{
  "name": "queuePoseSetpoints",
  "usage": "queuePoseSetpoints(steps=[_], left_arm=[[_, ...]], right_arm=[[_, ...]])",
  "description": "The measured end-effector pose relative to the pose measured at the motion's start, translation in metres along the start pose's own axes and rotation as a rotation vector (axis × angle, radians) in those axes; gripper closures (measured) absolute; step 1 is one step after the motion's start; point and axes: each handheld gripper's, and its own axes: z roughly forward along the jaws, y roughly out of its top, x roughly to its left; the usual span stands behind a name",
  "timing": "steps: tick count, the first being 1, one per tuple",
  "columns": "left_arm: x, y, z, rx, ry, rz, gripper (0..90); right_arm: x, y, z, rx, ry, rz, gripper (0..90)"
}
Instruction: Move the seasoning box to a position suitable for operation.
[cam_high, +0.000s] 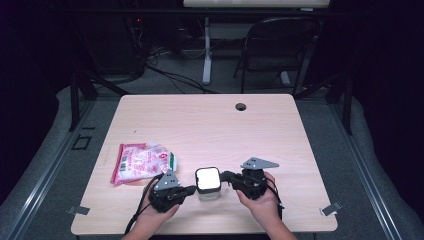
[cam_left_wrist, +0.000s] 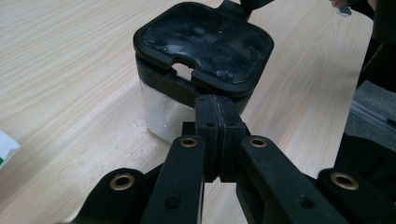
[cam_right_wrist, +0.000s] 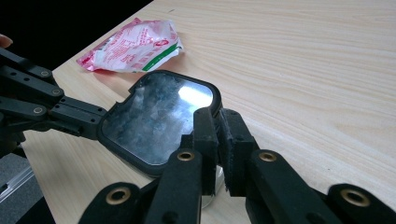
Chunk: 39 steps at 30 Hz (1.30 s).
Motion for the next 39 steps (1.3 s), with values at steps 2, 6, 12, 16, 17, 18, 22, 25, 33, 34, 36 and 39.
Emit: queuePoseSetpoints(steps=[2,6,12,16,17,18,22,25,33,34,36,39], left_arm=[[-0.001,0.0,0.0,-0.001,0.003,0.01,90.0],[-0.001,0.0,0.0,-0.001,0.004,0.009,89.5],[0.0,0.001,0.0,-0.006,0.004,0.007,88.1],[-0.001,0.003,-0.001,-0.014,0.0,0.011,84.4],[-0.002,0.003,-0.001,-0.018,0.0,0.009,84.4],[-0.001,0.004,-0.001,-0.016,0.0,0.014,83.1],[-0.001,0.007,-0.001,-0.027,-0.001,0.009,80.7],[0.0,0.009,-0.002,-0.033,0.011,0.015,77.7],[-0.002,0.017,-0.003,-0.058,0.025,0.012,66.1],[-0.002,0.018,-0.002,-0.062,0.027,0.009,64.9],[-0.002,0.018,-0.001,-0.067,0.033,0.009,62.4],[-0.002,0.02,-0.001,-0.072,0.026,0.006,61.6]], right_arm=[[0.0,0.0,0.0,-0.002,0.002,0.001,86.0],[0.0,0.0,0.0,-0.004,0.002,0.001,86.0],[0.001,-0.001,0.001,-0.004,0.004,-0.018,79.2],[0.005,-0.003,0.001,-0.016,0.016,-0.099,65.0],[0.005,-0.003,0.001,-0.016,0.016,-0.099,65.0],[0.006,-0.003,0.001,-0.046,0.02,-0.122,57.2],[0.009,-0.005,-0.001,-0.1,0.011,-0.171,47.8],[0.014,-0.006,-0.003,-0.101,0.023,-0.192,45.4],[0.029,-0.009,-0.008,-0.104,0.042,-0.259,41.2],[0.03,-0.009,-0.008,-0.101,0.04,-0.268,40.6],[0.033,-0.009,-0.007,-0.099,0.042,-0.282,39.2],[0.036,-0.011,-0.002,-0.081,0.032,-0.298,37.6]])
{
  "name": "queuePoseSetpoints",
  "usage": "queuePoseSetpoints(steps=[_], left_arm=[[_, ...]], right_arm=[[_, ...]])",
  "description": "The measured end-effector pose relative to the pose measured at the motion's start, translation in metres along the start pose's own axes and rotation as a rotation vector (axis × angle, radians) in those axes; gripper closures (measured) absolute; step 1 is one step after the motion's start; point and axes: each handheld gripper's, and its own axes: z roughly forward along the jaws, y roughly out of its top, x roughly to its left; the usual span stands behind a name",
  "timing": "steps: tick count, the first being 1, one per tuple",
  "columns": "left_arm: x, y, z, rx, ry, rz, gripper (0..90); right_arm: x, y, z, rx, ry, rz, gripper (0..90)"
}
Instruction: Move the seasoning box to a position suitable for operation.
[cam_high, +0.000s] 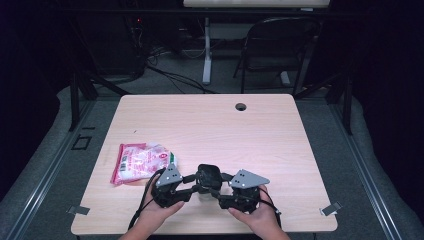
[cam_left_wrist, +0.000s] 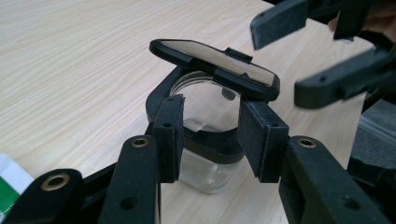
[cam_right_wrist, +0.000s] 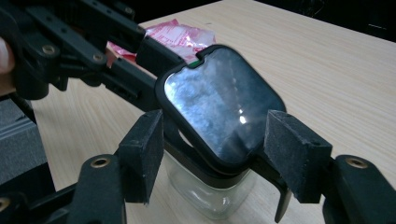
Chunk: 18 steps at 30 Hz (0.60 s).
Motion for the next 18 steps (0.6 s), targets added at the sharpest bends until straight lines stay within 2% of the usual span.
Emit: queuePoseSetpoints(steps=[2,3,7,12,18], left_arm=[[0.0,0.001,0.0,-0.011,0.0,0.002,61.7],[0.0,0.002,0.0,-0.006,0.006,0.003,61.7],[0.0,0.002,0.002,-0.009,0.009,0.006,61.6],[0.003,-0.003,0.007,0.004,0.032,0.019,60.1],[0.002,-0.005,0.011,-0.001,0.033,0.04,58.9]], right_arm=[[0.002,-0.001,0.003,0.009,-0.001,-0.011,37.2],[0.004,-0.002,0.006,0.023,-0.019,-0.033,37.2],[0.005,-0.002,0.01,0.039,-0.055,-0.062,37.2],[0.002,-0.003,0.012,0.035,-0.07,-0.054,38.2],[0.002,-0.003,0.012,0.028,-0.073,-0.056,38.9]])
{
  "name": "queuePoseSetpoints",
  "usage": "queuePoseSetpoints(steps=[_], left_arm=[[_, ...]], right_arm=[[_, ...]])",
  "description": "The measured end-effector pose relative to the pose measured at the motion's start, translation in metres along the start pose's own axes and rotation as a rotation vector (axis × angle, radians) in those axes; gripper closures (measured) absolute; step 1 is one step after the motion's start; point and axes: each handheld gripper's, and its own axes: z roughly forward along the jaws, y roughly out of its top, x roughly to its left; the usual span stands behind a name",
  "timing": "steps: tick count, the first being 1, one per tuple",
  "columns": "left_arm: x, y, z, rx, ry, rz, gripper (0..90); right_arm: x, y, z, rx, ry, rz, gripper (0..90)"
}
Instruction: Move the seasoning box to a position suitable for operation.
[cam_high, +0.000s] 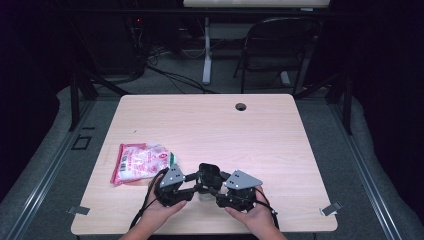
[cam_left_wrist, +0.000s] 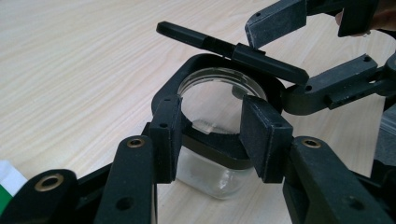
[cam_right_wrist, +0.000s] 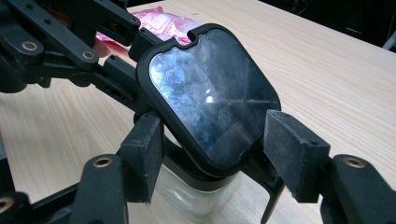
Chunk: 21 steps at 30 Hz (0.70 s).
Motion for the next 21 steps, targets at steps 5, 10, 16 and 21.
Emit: queuePoseSetpoints(steps=[5,10,16,21], left_arm=[[-0.0003,-0.0009,0.0004,-0.005,0.008,0.007,59.3],[-0.0004,-0.001,0.0003,-0.006,0.009,0.008,59.3],[-0.0007,-0.0008,0.0003,-0.003,0.01,0.004,59.6],[-0.0008,-0.0009,0.0003,-0.004,0.01,0.002,59.6]], right_arm=[[0.0002,-0.0007,-0.0001,-0.005,0.0,0.007,38.9],[0.0,-0.0006,0.0001,-0.005,-0.003,0.007,38.9],[-0.0002,-0.0006,0.0004,-0.009,-0.002,0.011,38.8],[-0.0004,-0.0009,0.0004,-0.016,-0.002,0.026,39.0]])
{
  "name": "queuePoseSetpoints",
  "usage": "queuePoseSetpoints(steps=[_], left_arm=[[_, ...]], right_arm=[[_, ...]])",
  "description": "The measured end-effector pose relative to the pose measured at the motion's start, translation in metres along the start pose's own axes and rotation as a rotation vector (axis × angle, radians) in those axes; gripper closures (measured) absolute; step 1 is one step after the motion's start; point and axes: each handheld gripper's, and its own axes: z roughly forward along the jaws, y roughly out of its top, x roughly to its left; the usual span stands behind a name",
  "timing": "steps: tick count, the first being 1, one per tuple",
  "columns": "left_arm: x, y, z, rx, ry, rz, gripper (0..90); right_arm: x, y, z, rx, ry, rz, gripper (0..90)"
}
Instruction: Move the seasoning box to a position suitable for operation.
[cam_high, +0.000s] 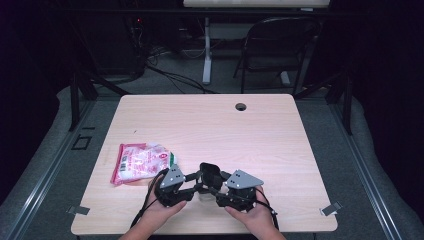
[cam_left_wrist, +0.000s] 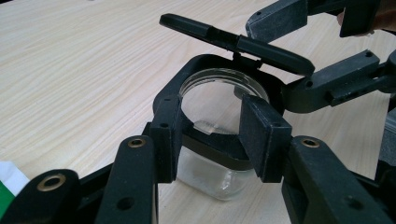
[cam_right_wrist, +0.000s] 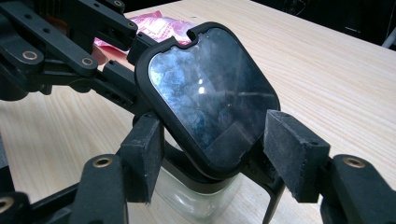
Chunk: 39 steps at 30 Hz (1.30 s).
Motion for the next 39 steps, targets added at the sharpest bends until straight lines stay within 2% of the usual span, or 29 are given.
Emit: queuePoseSetpoints(steps=[5,12,17,19,20,21,25,29,35,39], left_arm=[[0.0,0.0,0.0,0.0,0.0,-0.001,59.7],[0.0,0.0,0.0,-0.002,0.0,0.0,59.7],[0.0,0.0,0.0,0.0,-0.004,0.001,59.8],[0.001,-0.001,-0.001,0.001,-0.01,0.002,60.2],[0.0,-0.001,-0.001,0.002,-0.013,0.005,61.5],[0.0,-0.001,-0.001,-0.001,-0.014,0.005,61.5],[-0.001,0.0,0.0,0.0,-0.006,0.006,61.5],[0.0,-0.001,0.0,-0.002,-0.013,0.006,61.5],[-0.001,-0.001,0.0,-0.009,-0.012,0.002,61.6],[0.0,-0.002,0.0,-0.011,-0.013,-0.001,61.5]], right_arm=[[-0.002,0.0,-0.002,0.0,0.0,0.015,38.9],[-0.011,-0.001,-0.013,-0.039,-0.023,0.035,38.5],[-0.024,-0.009,-0.025,-0.071,-0.044,0.082,38.3],[-0.029,-0.012,-0.029,-0.072,-0.041,0.111,38.6],[-0.033,-0.014,-0.031,-0.077,-0.038,0.15,39.8],[-0.033,-0.014,-0.031,-0.077,-0.038,0.15,39.8],[-0.037,-0.016,-0.031,-0.065,-0.019,0.196,43.3],[-0.033,-0.016,-0.029,-0.056,-0.009,0.197,51.3],[-0.03,-0.016,-0.019,-0.014,-0.001,0.198,53.1],[-0.029,-0.015,-0.015,0.005,-0.002,0.203,59.9]])
